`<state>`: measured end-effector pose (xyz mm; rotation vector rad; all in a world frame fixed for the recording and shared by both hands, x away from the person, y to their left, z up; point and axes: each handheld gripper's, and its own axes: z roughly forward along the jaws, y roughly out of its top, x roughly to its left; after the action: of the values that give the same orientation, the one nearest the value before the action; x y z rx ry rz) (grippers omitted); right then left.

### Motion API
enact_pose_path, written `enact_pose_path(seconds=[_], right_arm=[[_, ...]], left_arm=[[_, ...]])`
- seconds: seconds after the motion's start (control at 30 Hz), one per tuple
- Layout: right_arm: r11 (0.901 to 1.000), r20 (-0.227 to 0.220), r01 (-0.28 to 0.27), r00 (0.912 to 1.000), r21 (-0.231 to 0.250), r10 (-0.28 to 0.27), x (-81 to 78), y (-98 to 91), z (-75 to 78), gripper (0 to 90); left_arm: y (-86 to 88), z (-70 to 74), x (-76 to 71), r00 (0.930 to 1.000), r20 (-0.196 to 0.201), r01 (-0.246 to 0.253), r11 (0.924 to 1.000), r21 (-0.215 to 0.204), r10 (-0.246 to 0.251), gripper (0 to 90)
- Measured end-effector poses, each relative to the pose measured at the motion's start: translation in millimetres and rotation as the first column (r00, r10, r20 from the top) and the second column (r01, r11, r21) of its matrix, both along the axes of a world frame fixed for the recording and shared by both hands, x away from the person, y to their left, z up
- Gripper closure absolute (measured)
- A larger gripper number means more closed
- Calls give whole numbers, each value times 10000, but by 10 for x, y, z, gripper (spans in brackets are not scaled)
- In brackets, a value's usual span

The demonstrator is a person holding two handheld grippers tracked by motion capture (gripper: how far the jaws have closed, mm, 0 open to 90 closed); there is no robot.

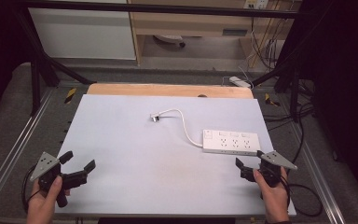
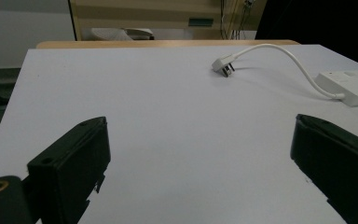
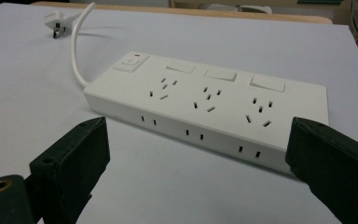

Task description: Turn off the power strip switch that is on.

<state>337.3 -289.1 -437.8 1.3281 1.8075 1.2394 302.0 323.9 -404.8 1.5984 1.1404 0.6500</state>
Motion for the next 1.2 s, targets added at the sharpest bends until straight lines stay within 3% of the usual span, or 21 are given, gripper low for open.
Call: enact_pose_path(seconds=[0.63, 1.0, 1.2], right_arm=[[9952, 302, 80, 9995, 970, -110, -29, -60, 75, 73], [9970, 697, 13, 9975, 776, -67, -41, -24, 141, 52], [9979, 542, -88, 9985, 642, 53, -20, 3, 174, 38]], left_arm=[[-18, -18, 15, 9997, -193, 133, 9999, 36, -133, 47], [-9, -12, 13, 9999, -116, 66, 10000, -56, -66, 46], [-15, -15, 12, 9998, -160, 127, 9999, 33, -126, 47]])
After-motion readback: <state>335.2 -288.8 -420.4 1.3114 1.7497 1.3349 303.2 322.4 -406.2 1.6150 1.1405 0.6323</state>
